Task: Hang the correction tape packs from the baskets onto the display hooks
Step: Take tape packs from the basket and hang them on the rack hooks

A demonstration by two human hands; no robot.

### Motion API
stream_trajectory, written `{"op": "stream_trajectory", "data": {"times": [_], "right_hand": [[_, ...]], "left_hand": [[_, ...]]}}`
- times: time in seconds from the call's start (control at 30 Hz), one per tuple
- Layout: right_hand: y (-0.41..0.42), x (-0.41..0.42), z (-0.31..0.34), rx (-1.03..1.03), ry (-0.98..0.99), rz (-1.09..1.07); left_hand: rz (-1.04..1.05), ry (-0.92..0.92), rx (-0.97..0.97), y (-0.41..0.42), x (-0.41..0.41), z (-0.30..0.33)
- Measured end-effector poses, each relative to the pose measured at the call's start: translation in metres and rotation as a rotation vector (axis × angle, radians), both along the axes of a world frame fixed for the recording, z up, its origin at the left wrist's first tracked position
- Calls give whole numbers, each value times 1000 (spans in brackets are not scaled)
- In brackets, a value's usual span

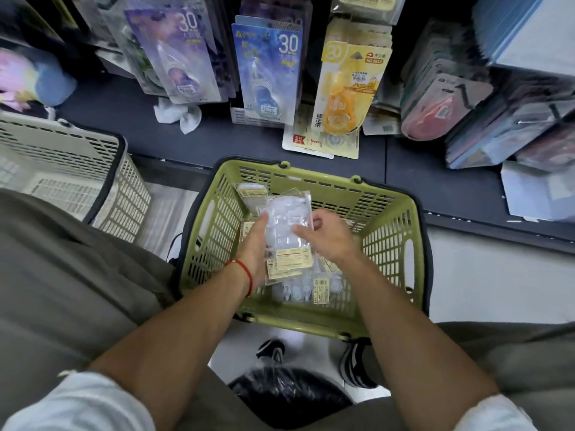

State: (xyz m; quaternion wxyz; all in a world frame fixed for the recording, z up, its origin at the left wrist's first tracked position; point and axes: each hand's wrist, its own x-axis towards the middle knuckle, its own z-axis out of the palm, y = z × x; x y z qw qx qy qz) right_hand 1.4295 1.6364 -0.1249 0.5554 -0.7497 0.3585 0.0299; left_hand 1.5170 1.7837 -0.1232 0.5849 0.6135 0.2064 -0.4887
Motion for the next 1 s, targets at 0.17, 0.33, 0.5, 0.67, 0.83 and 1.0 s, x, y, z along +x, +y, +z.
{"op": "stream_trajectory", "data": {"times": [0.17, 0.33, 0.5, 0.67, 0.83, 1.0], "right_hand": [[8, -13, -37, -210, 107, -1], [13, -47, -86, -645, 617, 758], [18, -45, -85, -679, 604, 775], [-9, -55, -48, -329, 548, 491], [-72, -64, 41, 30, 376, 214], [-91, -66, 138, 266, 29, 93]], "left_hand": [[13, -96, 13, 18, 8, -8], [107, -72, 78, 31, 13, -7], [129, -45, 73, 33, 16, -1], [113, -109, 42, 33, 20, 6], [104, -126, 18, 25, 16, 26], [88, -55, -152, -2, 5, 56]]}}
